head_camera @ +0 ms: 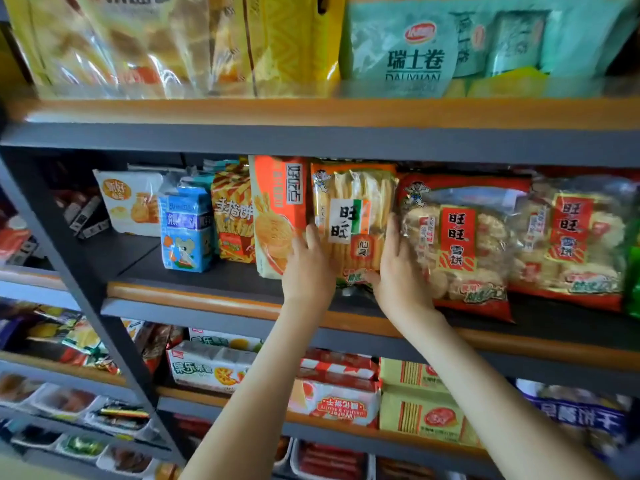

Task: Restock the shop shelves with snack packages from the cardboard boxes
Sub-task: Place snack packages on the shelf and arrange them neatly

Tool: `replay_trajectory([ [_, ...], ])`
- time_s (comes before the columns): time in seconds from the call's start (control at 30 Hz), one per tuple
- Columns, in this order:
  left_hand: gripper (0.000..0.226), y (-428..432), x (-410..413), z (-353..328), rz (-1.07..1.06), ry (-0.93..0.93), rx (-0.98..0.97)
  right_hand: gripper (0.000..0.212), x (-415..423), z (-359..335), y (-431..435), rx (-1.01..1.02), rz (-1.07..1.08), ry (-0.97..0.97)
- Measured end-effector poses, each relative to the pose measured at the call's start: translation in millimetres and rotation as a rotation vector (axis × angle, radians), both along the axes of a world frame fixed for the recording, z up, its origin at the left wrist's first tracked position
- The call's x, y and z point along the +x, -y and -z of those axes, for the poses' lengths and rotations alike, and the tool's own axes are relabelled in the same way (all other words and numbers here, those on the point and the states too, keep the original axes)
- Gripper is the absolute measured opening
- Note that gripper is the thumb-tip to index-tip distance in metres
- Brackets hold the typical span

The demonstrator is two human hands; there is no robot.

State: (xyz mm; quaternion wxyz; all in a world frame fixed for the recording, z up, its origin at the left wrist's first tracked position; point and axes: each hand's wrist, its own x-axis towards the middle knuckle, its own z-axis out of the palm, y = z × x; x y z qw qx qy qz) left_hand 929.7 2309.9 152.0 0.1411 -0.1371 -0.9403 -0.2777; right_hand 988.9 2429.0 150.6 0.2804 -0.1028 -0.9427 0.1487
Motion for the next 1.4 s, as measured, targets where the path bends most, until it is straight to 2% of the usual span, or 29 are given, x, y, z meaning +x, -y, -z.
replay_trajectory([
  [0.17, 0.077, -11.6, 38.6, 13.8, -0.048, -0.064, 0.015, 0.075, 42.9, 8.4, -10.0, 0.017, -0.117, -0.152],
  [0.23, 0.069, -24.2, 62.2, 23.8, -0.026, -0.170, 0.057, 0.063, 67.6, 18.7, -20.9, -0.026, -0.148, -0.185],
  [0.33, 0.048, -53.3, 103.4, 46.6, 0.115, -0.344, 0.179, 0.054, 110.6, 39.0, -43.0, -0.160, -0.185, -0.169],
  [0.4, 0.040, -76.2, 137.3, 64.6, 0.262, -0.326, 0.195, 0.053, 139.4, 58.4, -64.2, -0.240, -0.184, -0.157],
  [0.47, 0.034, -98.9, 173.4, 83.7, 0.363, -0.209, 0.199, 0.050, 168.9, 81.1, -89.0, -0.310, -0.156, -0.128],
  [0.53, 0.033, -121.6, 206.6, 108.6, 0.404, -0.013, 0.190, 0.044, 199.5, 105.5, -115.2, -0.361, -0.127, -0.061],
  [0.63, 0.031, -153.6, 251.7, 148.8, 0.332, 0.266, 0.171, 0.038, 248.1, 143.4, -157.4, -0.429, -0.092, 0.097],
  [0.73, 0.029, -179.3, 292.9, 194.2, 0.245, 0.426, 0.022, 0.029, 295.4, 186.5, -201.7, -0.540, -0.018, 0.290],
  [0.87, 0.023, -194.5, 339.4, 248.8, 0.187, 0.637, -0.048, 0.017, 351.0, 238.4, -252.3, -0.697, 0.103, 0.572],
  [1.0, 0.023, -193.4, 358.5, 305.8, 0.132, 0.792, -0.091, 0.018, 388.2, 289.3, -289.6, -0.775, 0.255, 0.685],
  [1.17, 0.027, -187.6, 364.5, 411.0, 0.108, 0.999, -0.196, 0.042, 426.7, 394.2, -311.0, -0.823, 0.454, 0.822],
  [1.4, 0.024, -211.4, 369.7, 627.2, 0.133, 1.073, -0.207, 0.066, 445.0, 615.8, -317.2, -0.845, 0.600, 0.909],
])
